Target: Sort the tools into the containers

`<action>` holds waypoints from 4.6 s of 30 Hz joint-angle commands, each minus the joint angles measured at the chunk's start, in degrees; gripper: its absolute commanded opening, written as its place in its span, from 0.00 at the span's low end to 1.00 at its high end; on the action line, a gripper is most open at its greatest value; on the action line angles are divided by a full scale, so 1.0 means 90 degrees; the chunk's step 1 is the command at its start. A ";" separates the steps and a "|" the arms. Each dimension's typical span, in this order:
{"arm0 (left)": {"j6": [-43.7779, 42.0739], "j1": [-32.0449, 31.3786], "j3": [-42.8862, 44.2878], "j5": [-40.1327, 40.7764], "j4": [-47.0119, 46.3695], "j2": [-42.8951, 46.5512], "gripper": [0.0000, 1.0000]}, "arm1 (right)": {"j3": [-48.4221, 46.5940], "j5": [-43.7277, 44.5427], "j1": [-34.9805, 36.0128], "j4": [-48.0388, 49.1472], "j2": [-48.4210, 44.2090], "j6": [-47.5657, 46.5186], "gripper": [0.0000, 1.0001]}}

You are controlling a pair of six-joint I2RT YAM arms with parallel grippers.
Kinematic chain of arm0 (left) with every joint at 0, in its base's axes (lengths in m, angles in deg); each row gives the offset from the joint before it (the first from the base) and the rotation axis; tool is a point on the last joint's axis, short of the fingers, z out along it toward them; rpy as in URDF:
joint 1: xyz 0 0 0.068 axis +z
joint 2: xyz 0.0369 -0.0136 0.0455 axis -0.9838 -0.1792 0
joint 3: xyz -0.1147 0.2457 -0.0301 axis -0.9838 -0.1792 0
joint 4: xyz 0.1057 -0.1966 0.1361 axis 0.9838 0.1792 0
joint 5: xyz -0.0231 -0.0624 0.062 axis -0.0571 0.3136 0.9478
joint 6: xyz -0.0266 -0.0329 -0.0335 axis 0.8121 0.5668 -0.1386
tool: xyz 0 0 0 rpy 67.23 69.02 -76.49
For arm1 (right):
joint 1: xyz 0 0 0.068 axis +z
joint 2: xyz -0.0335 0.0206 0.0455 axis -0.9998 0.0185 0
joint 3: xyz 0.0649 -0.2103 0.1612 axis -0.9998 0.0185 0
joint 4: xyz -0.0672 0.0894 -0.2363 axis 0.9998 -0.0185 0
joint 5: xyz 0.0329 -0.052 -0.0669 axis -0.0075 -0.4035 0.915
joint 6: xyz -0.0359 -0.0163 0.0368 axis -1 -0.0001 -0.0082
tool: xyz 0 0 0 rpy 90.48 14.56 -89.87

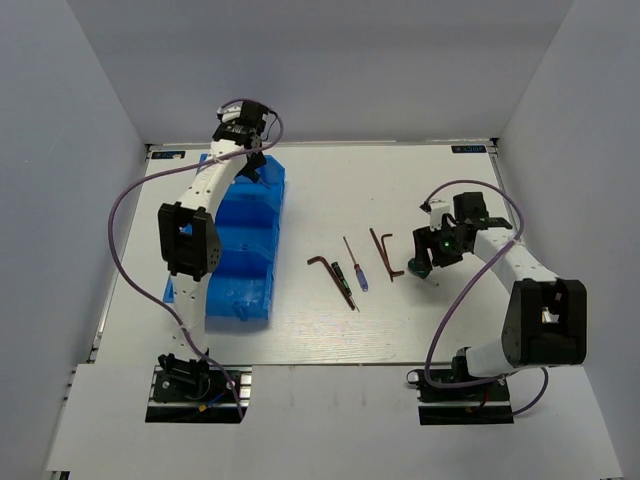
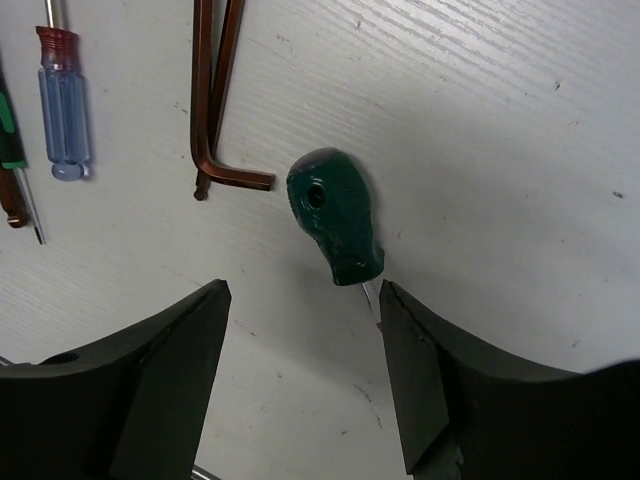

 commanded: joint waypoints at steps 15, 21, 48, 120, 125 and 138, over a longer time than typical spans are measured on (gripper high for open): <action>-0.0517 0.0307 -0.0882 -0.0629 -0.0563 0.1158 0.76 | -0.0405 0.0856 0.0424 0.0585 0.1252 -0.0889 0.66; -0.0858 0.0307 -0.1682 -0.1642 -0.1274 0.2191 0.22 | -0.0658 0.1013 0.0492 0.0575 0.1740 -0.1006 0.31; -0.1689 0.0073 -0.8372 -0.4106 -0.3845 0.8988 0.81 | -0.8236 -0.1936 0.3450 0.3978 0.6347 0.0731 0.00; 0.2648 -0.3511 -0.3365 -0.2398 -0.0711 0.0779 0.39 | 0.0229 0.0037 0.0551 0.0438 -0.1345 0.1337 0.45; 0.2521 -0.3511 -0.3208 -0.2339 -0.0544 0.0593 0.39 | 0.0278 -0.0041 0.0453 0.0477 -0.1355 0.1327 0.45; 0.2335 -0.3580 -0.3355 -0.2280 -0.0407 0.0397 0.39 | 0.0142 -0.0637 0.0277 0.0409 -0.1140 0.1308 0.45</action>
